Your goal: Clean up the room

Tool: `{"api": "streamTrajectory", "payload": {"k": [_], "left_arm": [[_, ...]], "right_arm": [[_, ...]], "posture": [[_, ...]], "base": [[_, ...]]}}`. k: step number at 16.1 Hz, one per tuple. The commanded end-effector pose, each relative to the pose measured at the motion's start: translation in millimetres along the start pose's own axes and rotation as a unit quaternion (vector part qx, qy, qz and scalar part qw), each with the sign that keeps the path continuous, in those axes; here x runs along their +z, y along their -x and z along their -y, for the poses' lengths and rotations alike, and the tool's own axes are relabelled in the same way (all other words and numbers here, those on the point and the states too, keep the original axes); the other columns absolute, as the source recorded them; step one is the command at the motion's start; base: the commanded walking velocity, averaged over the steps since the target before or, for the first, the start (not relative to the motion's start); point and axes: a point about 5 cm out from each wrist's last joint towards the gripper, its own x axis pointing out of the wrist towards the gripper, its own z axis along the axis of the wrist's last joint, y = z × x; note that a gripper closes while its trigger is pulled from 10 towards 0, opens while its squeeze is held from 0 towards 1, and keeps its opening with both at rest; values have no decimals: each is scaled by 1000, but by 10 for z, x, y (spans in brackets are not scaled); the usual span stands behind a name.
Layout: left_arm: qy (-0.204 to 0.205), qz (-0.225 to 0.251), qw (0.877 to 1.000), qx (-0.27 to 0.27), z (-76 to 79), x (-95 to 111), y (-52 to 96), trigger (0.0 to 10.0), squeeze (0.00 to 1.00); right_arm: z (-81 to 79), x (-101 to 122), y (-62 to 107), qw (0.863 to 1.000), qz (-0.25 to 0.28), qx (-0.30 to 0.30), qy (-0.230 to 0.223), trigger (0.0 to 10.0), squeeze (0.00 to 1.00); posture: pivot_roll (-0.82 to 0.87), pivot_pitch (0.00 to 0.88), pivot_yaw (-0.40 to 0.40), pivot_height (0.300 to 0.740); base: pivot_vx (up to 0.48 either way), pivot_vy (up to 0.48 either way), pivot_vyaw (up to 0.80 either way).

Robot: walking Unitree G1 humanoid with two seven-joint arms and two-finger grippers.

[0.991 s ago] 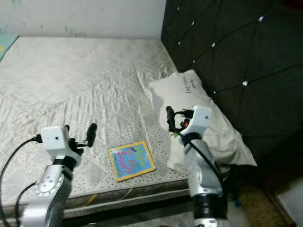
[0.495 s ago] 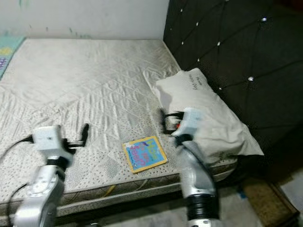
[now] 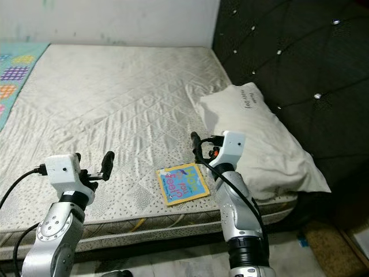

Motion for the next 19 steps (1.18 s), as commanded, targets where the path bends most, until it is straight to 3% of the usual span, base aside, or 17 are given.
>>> {"api": "streamTrajectory", "payload": {"k": [1, 8, 15, 19], "left_arm": [[3, 0, 1000, -1, 7, 12, 13, 10000, 0], [4, 0, 1000, 2, -3, 19, 14, 10000, 0], [6, 1, 1000, 8, -24, 28, 8, 10000, 0], [7, 2, 1000, 15, -41, 33, 3, 10000, 0]], "right_arm": [[29, -4, 12, 1000, -4, -5, 1, 10000, 0], [41, -16, 14, 1000, -8, -9, -4, 10000, 0], [46, -18, 13, 1000, -9, -9, -3, 10000, 0], [48, -24, 14, 1000, -11, -10, -4, 10000, 0]], "posture": [[25, 110, -71, 740], [24, 113, -70, 740], [22, 118, -70, 740], [21, 117, -70, 740]], "base": [[0, 0, 0], [0, 0, 0], [0, 0, -729], [0, 0, 0]]}}
